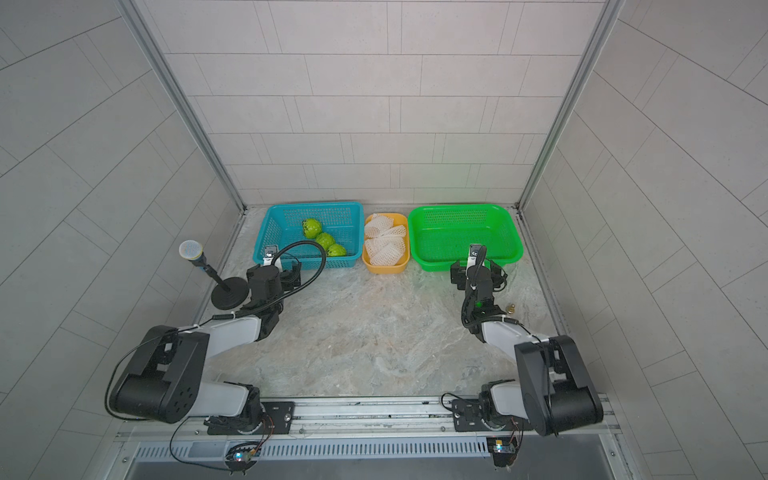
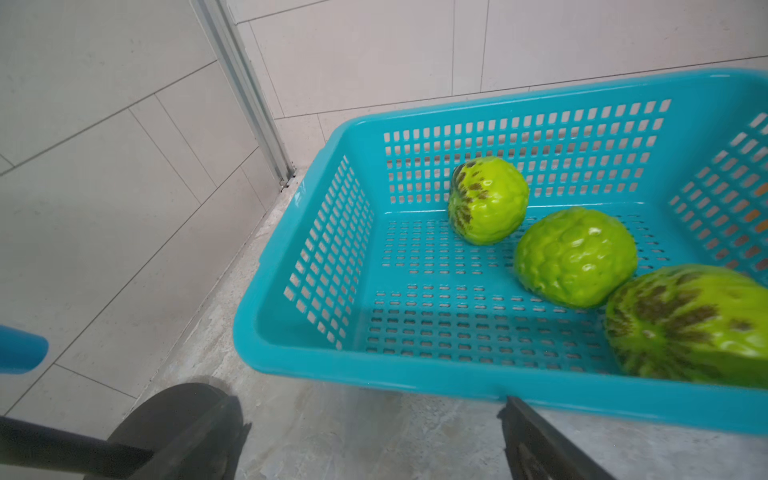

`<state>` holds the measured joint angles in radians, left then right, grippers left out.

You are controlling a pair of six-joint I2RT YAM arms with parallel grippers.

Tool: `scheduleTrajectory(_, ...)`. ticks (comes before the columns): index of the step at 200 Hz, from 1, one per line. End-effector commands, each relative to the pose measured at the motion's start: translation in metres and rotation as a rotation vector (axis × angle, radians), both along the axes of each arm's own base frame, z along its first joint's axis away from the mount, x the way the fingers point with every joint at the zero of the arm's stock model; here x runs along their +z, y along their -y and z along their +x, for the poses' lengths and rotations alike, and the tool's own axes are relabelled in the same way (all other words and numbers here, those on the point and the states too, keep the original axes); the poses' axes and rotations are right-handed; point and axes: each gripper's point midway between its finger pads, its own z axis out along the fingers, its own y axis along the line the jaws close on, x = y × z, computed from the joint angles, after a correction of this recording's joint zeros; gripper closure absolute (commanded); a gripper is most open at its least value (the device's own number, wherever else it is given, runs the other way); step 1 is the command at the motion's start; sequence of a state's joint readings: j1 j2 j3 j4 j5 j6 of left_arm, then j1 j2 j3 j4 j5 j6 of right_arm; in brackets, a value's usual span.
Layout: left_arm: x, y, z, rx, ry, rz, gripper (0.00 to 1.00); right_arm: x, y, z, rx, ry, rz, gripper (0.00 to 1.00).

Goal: Sleeve custard apples in foam nets
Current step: Pick up the custard apple from the basket.

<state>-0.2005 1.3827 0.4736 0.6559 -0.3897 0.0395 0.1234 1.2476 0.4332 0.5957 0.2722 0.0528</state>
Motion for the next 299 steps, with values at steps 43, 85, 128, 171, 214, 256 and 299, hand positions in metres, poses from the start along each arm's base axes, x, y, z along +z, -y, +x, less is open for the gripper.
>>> scheduleTrajectory(43, 0.050, -0.020, -0.003, 0.220, 0.010, -0.129, 0.00, 0.039, 0.022, -0.038, -0.177, 0.015, 0.284, 0.00)
scheduleTrajectory(85, 0.075, 0.000, 0.010, 0.139, -0.010, -0.442, 0.00, 0.053, 0.013, -0.028, -0.033, 0.181, 0.808, 0.00)
scheduleTrajectory(128, 0.073, 0.027, 0.033, 0.080, -0.217, -0.551, 0.00, 0.064, -0.018, -0.030, 0.114, 0.015, 0.798, 0.09)
scheduleTrajectory(171, 0.038, 0.060, 0.067, 0.051, -0.485, -0.642, 0.05, 0.047, -0.038, -0.042, 0.142, -0.169, 0.703, 0.13)
scheduleTrajectory(214, -0.010, 0.074, 0.086, 0.099, -0.730, -0.660, 0.06, 0.029, -0.067, -0.044, 0.199, -0.306, 0.611, 0.05)
scheduleTrajectory(256, -0.035, 0.078, 0.105, 0.136, -0.773, -0.666, 0.05, 0.022, -0.082, -0.044, 0.237, -0.340, 0.584, 0.05)
scheduleTrajectory(299, -0.052, 0.086, 0.119, 0.128, -0.799, -0.679, 0.03, 0.018, -0.088, -0.044, 0.255, -0.351, 0.576, 0.05)
